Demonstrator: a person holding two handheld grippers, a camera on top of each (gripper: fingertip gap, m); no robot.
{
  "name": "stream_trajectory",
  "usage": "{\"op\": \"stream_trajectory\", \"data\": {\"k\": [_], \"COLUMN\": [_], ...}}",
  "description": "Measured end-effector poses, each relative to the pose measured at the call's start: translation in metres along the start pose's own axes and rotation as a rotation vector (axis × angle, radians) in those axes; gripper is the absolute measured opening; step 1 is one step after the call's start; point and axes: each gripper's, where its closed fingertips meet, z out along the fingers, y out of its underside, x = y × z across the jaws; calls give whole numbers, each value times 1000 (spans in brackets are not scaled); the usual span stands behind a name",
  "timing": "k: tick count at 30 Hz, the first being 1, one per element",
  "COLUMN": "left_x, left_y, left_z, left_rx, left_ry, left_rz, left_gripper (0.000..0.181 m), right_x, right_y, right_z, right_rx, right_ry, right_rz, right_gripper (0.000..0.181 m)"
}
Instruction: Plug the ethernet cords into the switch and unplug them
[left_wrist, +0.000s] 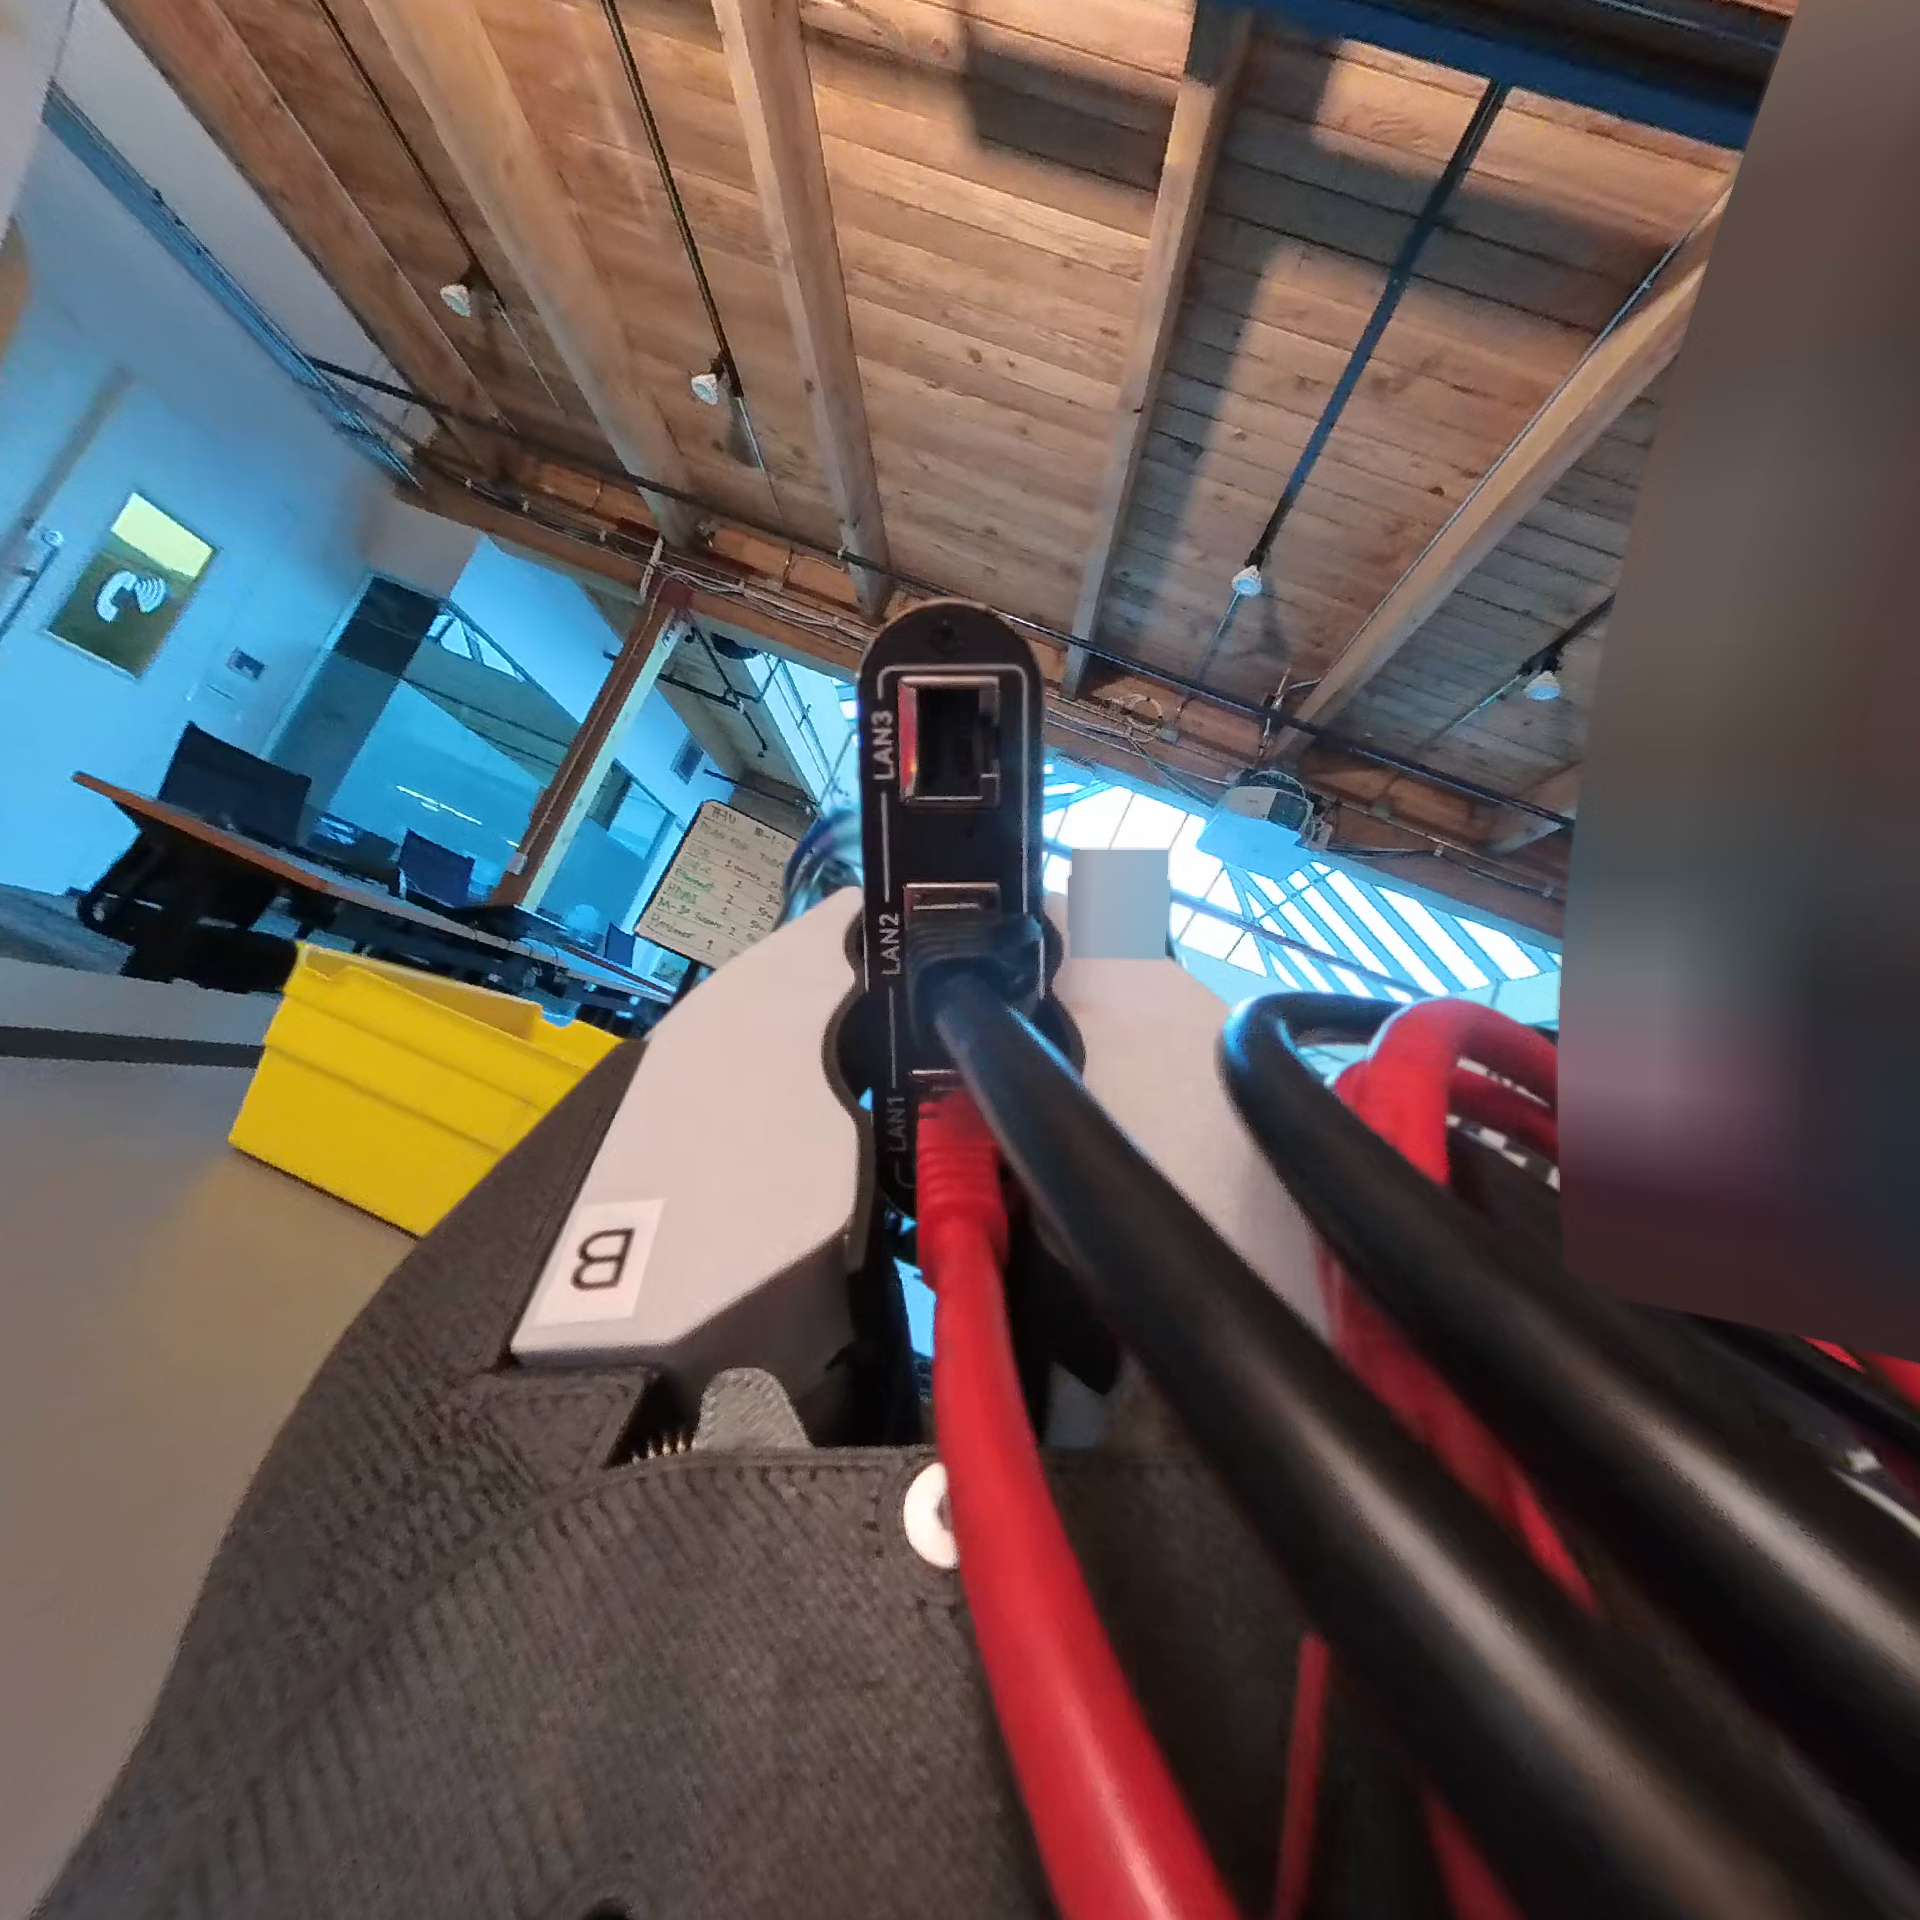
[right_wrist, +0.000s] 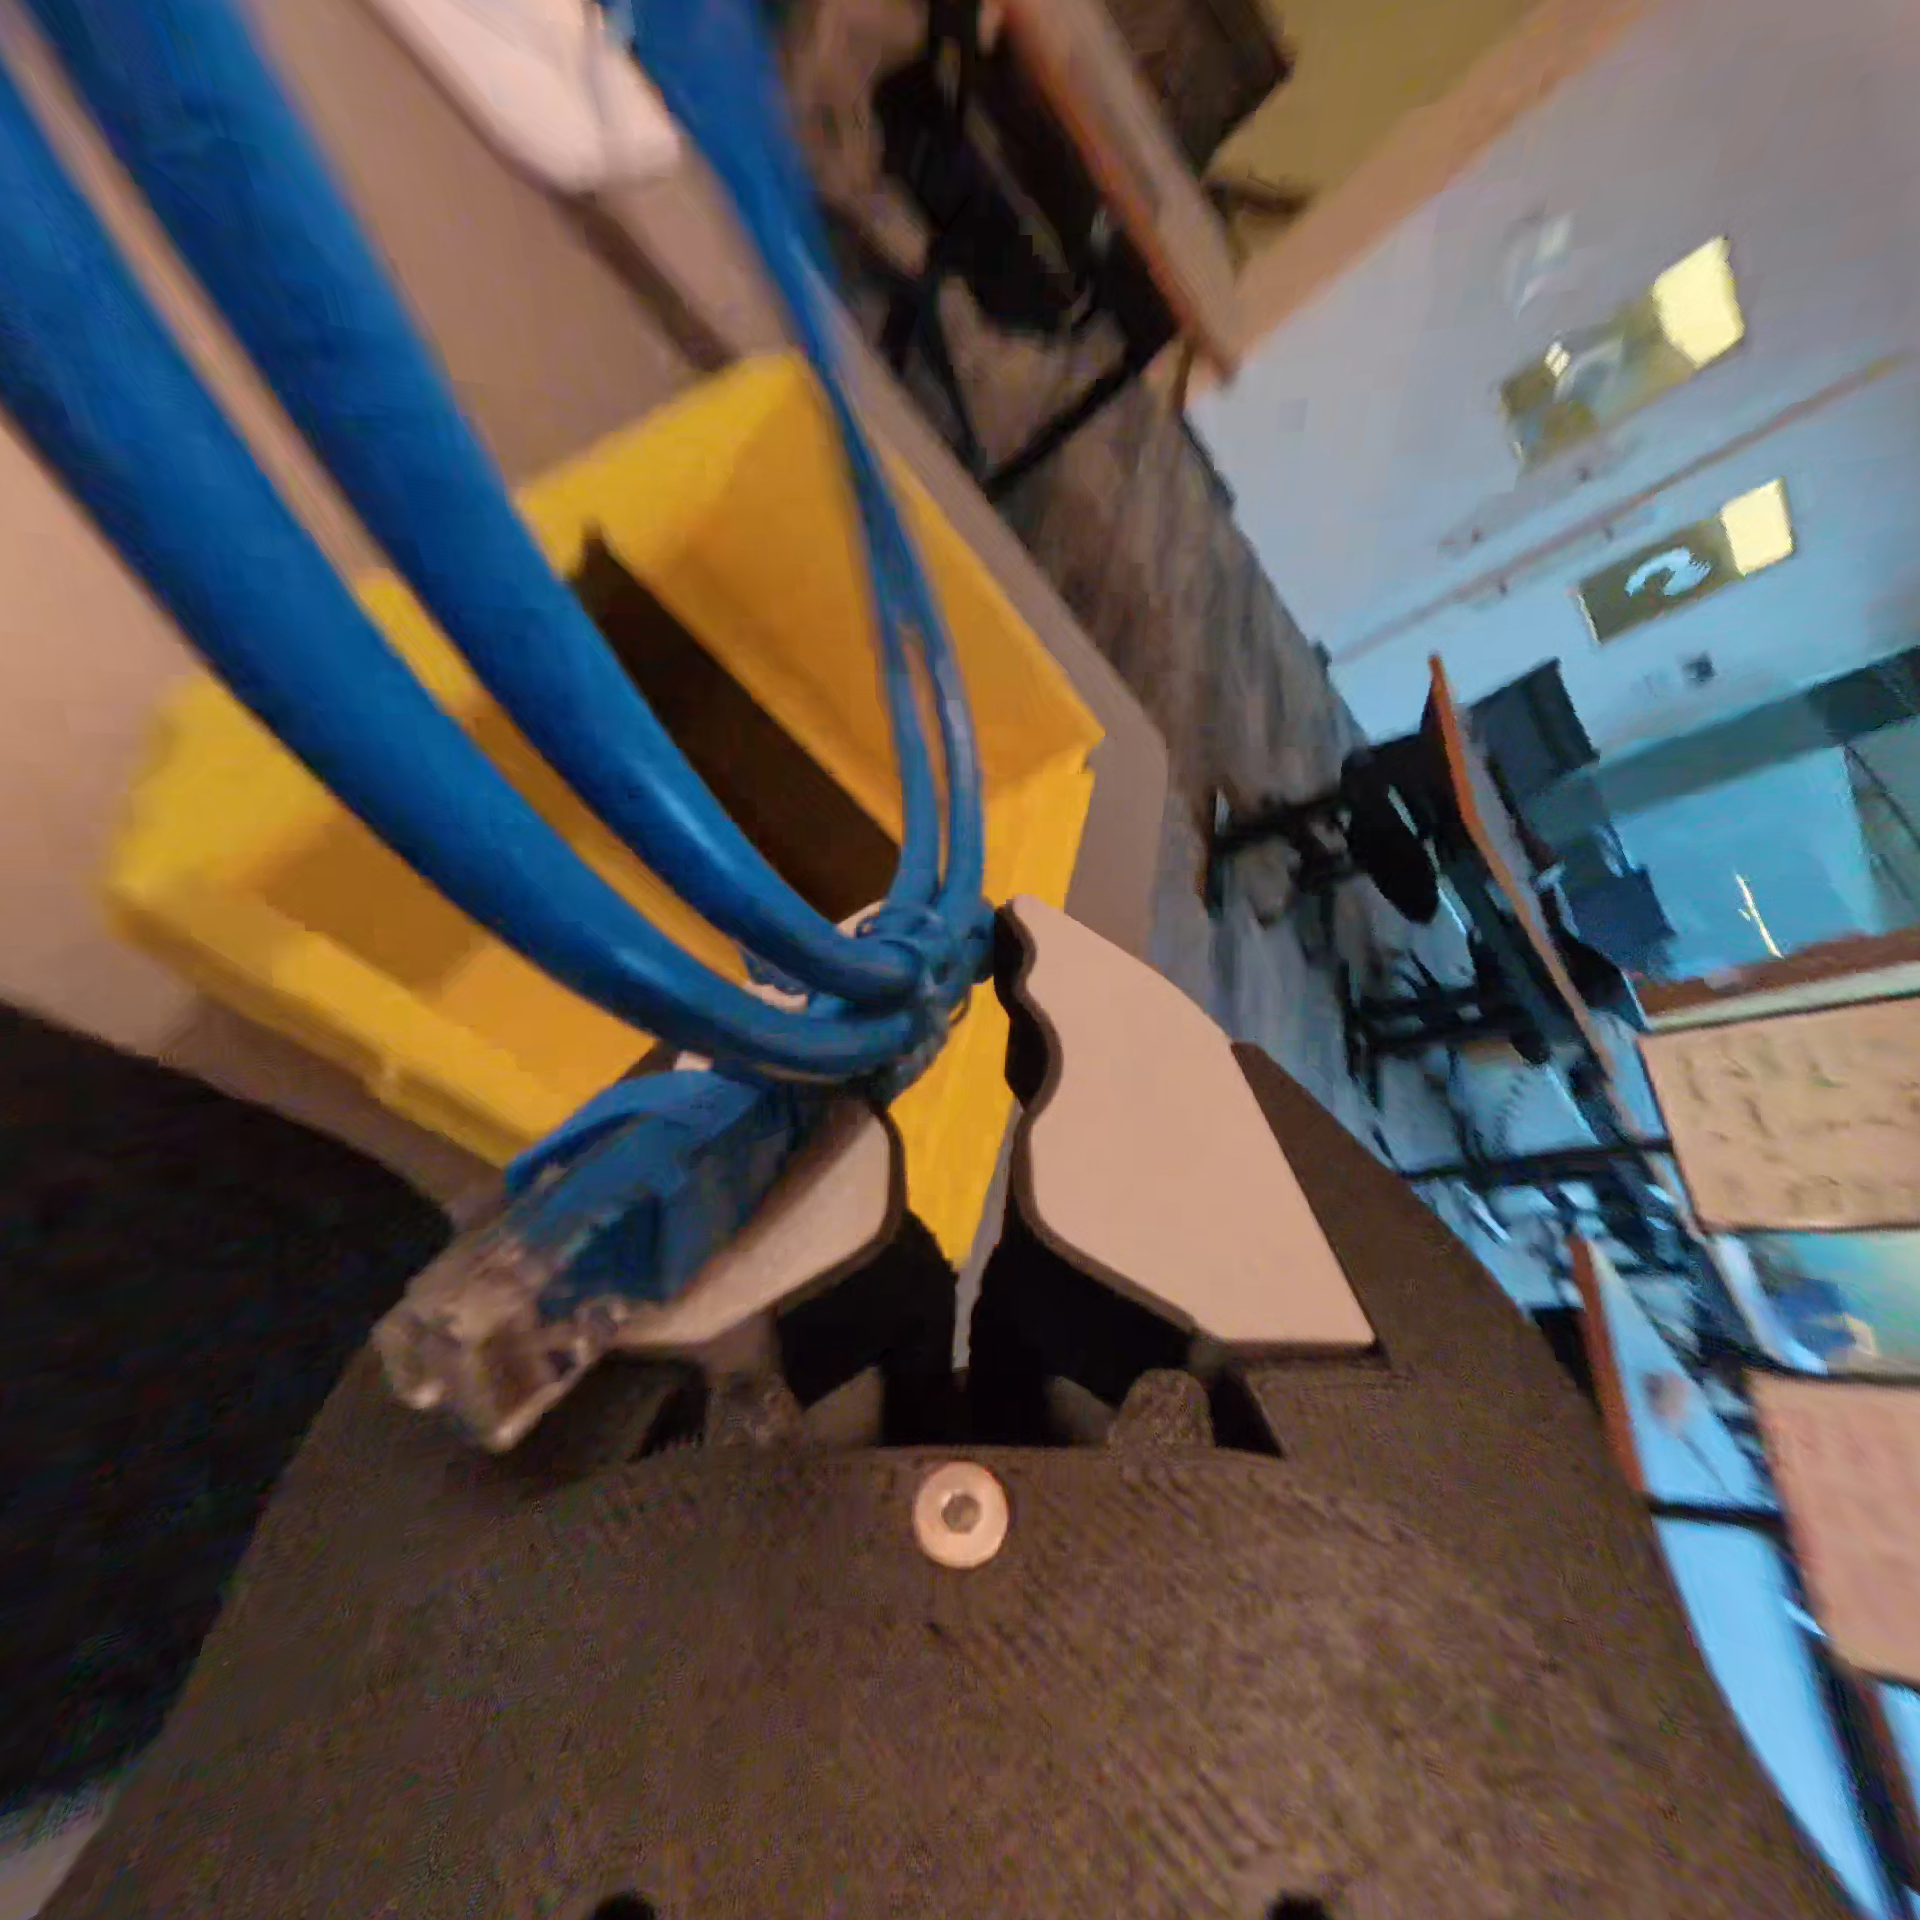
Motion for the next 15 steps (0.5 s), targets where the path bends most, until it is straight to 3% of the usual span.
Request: {"op": "stream_trajectory", "data": {"k": [6,15], "left_x": [-6,-8], "left_y": [3,13], "left_z": [-2,0], "left_rx": [-2,-64], "left_ry": [-12,-26], "left_rz": [-89,-103], "left_gripper": [27,25], "right_x": [-7,-14], "right_y": [60,94], "right_z": [20,49], "right_rx": [-279,-414], "right_ry": [-41,-53], "right_rz": [-129,-181], "right_gripper": [13,13]}}
